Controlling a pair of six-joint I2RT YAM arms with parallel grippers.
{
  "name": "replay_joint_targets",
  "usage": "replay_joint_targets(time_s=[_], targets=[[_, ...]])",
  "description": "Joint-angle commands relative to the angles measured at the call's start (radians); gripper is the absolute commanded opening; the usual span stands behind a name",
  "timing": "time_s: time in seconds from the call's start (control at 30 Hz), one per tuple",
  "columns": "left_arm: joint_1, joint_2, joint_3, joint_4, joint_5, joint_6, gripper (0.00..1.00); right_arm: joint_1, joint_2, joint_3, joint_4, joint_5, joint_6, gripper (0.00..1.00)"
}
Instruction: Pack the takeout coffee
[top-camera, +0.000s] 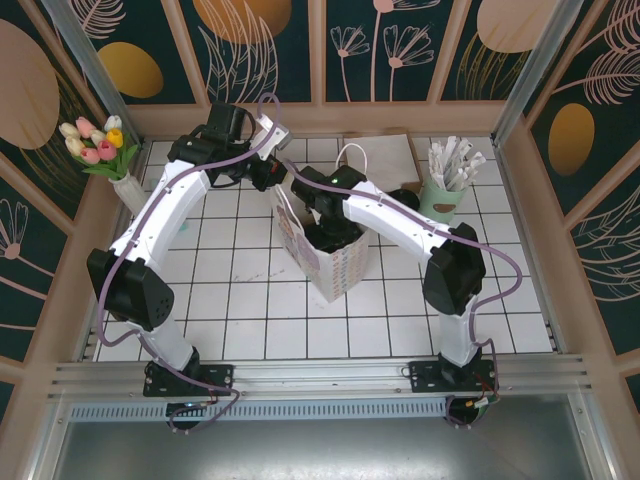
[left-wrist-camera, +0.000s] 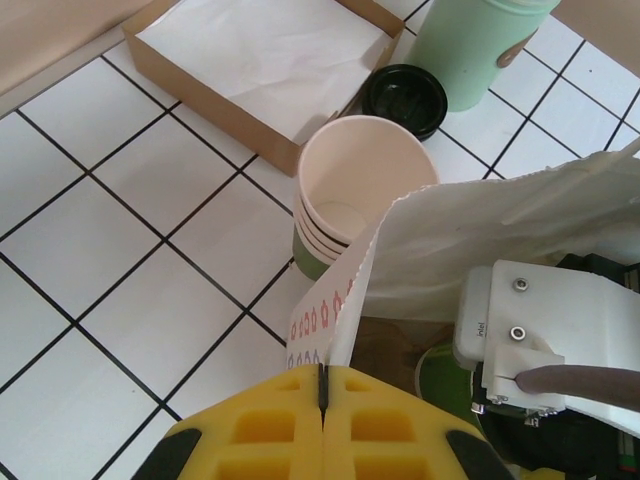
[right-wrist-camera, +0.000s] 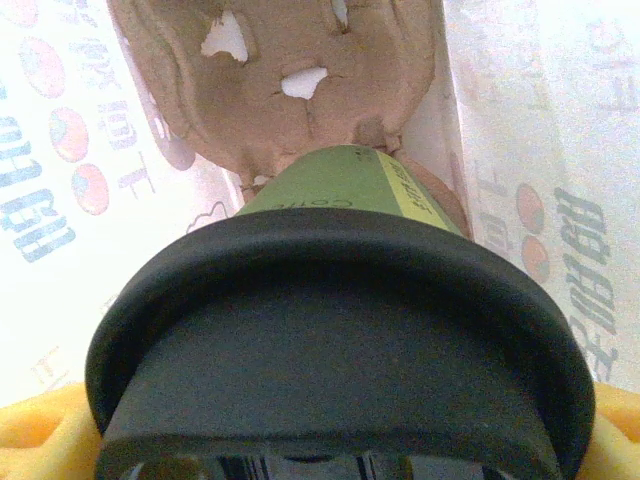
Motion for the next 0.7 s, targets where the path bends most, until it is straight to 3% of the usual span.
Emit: replay_joint_targets(time_s=[0.0,0.1,0.4,0.53,0.67], targets=[[0.004,-0.012,-0.014,0.053,-0.028,-0.023,0.0,-0.007,0.003,-0.015,-0.055,0.025,-0.003,0.72],[0.003,-0.012,-0.027,0.074,-0.028,-0.04,0.0,-0.007,0.011,-0.006,-0.032,0.07,0.01,0.71],[0.003,-0.022,-0.059,0.115,0.009,-0.051,0.0,-0.006,-0.013,0.096,-0.034,0.0,0.007,0.72],[0.003,-0.056,-0.106,0.172,-0.027,-0.051,0.0,-0.007,-0.022,0.06,-0.024,-0.002,0.004,0.72],[0.003,-0.041,-0.072,0.115,-0.038,-0.026,0.0,-0.007,-0.019,0.014,-0.014,0.0,0.004,0.71]])
